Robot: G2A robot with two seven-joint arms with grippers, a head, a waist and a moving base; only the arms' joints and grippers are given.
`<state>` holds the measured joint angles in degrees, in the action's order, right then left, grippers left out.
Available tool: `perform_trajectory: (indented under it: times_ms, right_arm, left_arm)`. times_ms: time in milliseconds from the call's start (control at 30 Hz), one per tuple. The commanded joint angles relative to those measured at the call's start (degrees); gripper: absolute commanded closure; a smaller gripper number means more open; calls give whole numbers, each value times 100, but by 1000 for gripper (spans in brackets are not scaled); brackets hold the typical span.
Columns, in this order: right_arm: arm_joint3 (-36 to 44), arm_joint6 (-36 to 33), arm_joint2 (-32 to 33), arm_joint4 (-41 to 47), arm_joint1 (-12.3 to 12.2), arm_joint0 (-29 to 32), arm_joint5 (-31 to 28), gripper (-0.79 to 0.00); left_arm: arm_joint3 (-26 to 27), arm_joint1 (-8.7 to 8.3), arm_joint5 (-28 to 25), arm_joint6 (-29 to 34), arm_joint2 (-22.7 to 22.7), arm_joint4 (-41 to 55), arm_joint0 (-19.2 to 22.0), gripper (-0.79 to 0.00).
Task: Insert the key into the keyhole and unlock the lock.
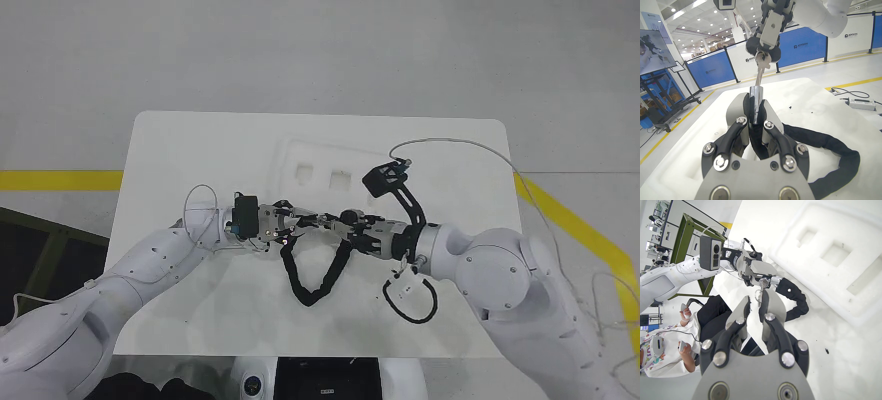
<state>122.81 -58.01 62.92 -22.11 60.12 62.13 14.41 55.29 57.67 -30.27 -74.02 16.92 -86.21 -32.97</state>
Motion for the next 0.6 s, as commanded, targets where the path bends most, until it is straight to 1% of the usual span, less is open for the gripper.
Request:
perform_trajectory:
  times_ms: [0,267,367,567]
  right_arm:
    - [-5,-3,-5,-27,0,-10,19,0]
    - [-146,112,-131,-72,27,-60,27,0]
    - [-160,293,-182,-236,42,-97,82,0]
    - [-222,345,-288,-280,73,-176,103,0]
  left_arm:
    - [0,0,0,0,0,0,0,0]
    - [0,0,0,0,0,0,0,0]
    - [0,0,0,0,0,0,0,0]
    - [0,0,0,0,0,0,0,0]
